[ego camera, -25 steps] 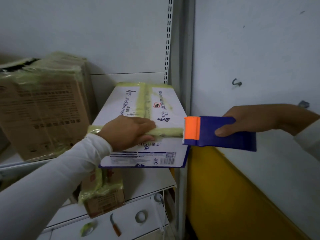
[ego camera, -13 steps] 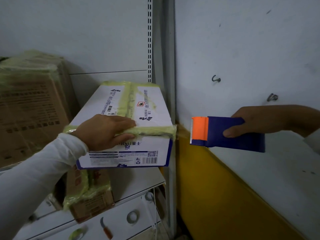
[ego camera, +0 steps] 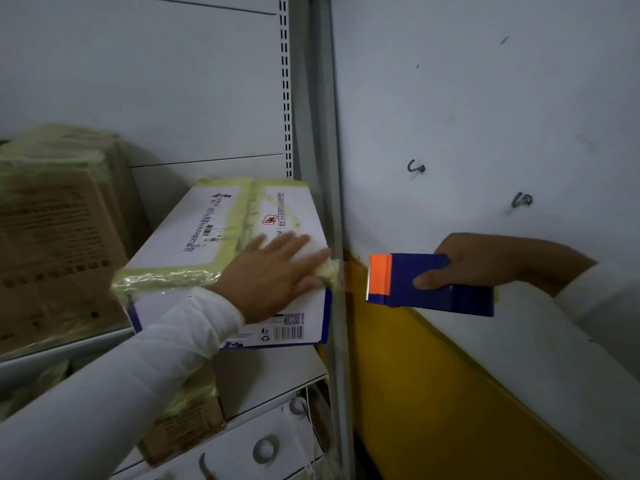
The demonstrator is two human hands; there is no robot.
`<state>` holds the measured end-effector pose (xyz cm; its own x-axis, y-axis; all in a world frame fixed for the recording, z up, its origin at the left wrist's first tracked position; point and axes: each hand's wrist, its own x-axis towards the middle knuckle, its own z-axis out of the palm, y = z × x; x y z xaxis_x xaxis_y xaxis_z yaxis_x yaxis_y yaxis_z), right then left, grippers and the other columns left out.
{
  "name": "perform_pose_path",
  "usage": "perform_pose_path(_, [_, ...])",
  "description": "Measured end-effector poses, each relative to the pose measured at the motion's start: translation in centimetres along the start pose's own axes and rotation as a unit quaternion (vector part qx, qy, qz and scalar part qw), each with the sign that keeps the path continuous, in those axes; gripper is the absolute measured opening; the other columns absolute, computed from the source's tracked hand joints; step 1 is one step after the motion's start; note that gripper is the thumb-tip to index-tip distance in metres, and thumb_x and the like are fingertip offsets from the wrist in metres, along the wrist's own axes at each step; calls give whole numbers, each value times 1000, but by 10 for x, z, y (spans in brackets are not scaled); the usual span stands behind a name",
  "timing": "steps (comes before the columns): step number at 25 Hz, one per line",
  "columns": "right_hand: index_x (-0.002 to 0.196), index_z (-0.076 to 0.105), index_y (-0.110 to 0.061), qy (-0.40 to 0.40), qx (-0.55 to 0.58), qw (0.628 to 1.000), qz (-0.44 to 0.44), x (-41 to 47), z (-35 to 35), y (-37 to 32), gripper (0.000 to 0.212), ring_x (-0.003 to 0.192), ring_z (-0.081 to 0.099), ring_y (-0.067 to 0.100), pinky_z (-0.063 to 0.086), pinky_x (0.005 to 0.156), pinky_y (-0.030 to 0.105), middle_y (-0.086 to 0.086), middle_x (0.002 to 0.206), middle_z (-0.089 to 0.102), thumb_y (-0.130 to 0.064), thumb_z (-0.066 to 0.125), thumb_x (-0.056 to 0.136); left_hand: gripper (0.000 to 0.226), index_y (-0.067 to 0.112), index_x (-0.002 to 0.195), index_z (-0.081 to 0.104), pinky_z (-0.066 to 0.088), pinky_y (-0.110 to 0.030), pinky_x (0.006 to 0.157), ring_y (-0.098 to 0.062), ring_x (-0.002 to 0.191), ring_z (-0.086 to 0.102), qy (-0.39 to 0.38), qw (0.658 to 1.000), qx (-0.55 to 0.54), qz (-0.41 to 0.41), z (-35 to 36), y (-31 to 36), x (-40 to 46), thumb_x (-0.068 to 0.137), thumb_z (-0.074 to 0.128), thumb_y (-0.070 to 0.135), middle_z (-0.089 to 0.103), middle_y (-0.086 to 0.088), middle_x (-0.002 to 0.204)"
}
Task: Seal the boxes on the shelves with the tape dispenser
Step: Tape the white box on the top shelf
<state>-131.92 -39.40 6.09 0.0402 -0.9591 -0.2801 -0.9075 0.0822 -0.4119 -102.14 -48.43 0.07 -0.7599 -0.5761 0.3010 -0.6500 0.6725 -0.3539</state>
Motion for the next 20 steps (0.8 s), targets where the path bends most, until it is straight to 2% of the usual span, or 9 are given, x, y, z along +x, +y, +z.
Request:
perform_pose_path(1, [64, 56, -15, 3, -6, 1000, 5, 1, 1, 1, 41, 51, 57, 9, 40, 54, 21, -3, 57, 62, -47, 66, 86, 59, 31, 149, 17, 35, -42, 107, -25, 136, 37, -7, 999, -31, 37, 0, -3, -1, 96, 12, 56, 33, -5, 152])
perform_pose_path(2, [66, 57, -14, 6, -10, 1000, 10, 2, 2, 3, 41, 53, 57, 11, 41, 55, 22, 0, 61, 63, -48, 66, 86, 53, 29, 147, 25, 40, -40, 104, -24, 134, 41, -6, 997, -61, 56, 0, -5, -2, 99, 20, 51, 35, -3, 151])
perform_pose_path(4, [69, 59, -13, 8, -10, 1000, 15, 3, 2, 5, 40, 53, 58, 9, 42, 54, 21, 0, 63, 63, -48, 66, 86, 51, 27, 134, 45, 53, -39, 81, -23, 115, 59, 22, 996, -68, 54, 0, -3, -3, 96, 26, 55, 53, 0, 137])
perform_pose_path(6, [71, 61, -13, 4, -11, 1000, 13, 4, 3, 5, 39, 50, 58, 6, 42, 52, 19, 0, 63, 63, -48, 66, 87, 63, 26, 116, 55, 46, -31, 59, -21, 92, 66, 45, 998, -38, 16, 2, 11, 1, 87, 20, 70, 64, 4, 114])
perform_pose_path(7, [71, 61, -13, 2, -13, 1000, 14, 5, 3, 4, 39, 51, 57, 7, 42, 52, 19, 0, 64, 63, -47, 66, 87, 69, 26, 114, 53, 41, -30, 58, -21, 89, 64, 40, 999, -28, 1, 3, 17, 5, 84, 14, 74, 63, 4, 108])
perform_pose_path(9, [69, 59, -13, 0, -21, 1000, 15, 7, 5, 3, 40, 51, 56, 7, 41, 51, 18, 1, 64, 62, -47, 65, 88, 70, 27, 127, 44, 45, -35, 68, -22, 99, 56, 33, 999, -18, 6, 10, 23, 10, 85, 9, 72, 56, 1, 116])
perform_pose_path(11, [66, 56, -15, 0, -32, 999, 18, 10, 6, 2, 40, 48, 54, 5, 40, 49, 16, -1, 62, 60, -46, 65, 89, 70, 24, 133, 41, 49, -39, 82, -24, 114, 50, 29, 999, -29, 34, 15, 21, 11, 88, 14, 68, 48, -2, 133])
perform_pose_path(15, [69, 53, -19, -6, -51, 998, 25, 20, 12, -8, 37, 52, 54, 4, 39, 45, 12, -4, 63, 58, -47, 64, 90, 77, 17, 139, 40, 54, -40, 81, -22, 123, 51, -2, 997, -21, 72, 14, 16, 15, 85, 14, 67, 46, -3, 141])
perform_pose_path(20, [72, 49, -22, -9, -66, 997, 33, 37, 20, -26, 38, 59, 56, 6, 39, 45, 14, -5, 69, 58, -52, 66, 87, 67, 19, 144, 25, 50, -40, 85, -21, 124, 46, -51, 993, 4, 107, 10, 7, 20, 93, 31, 61, 38, -1, 144])
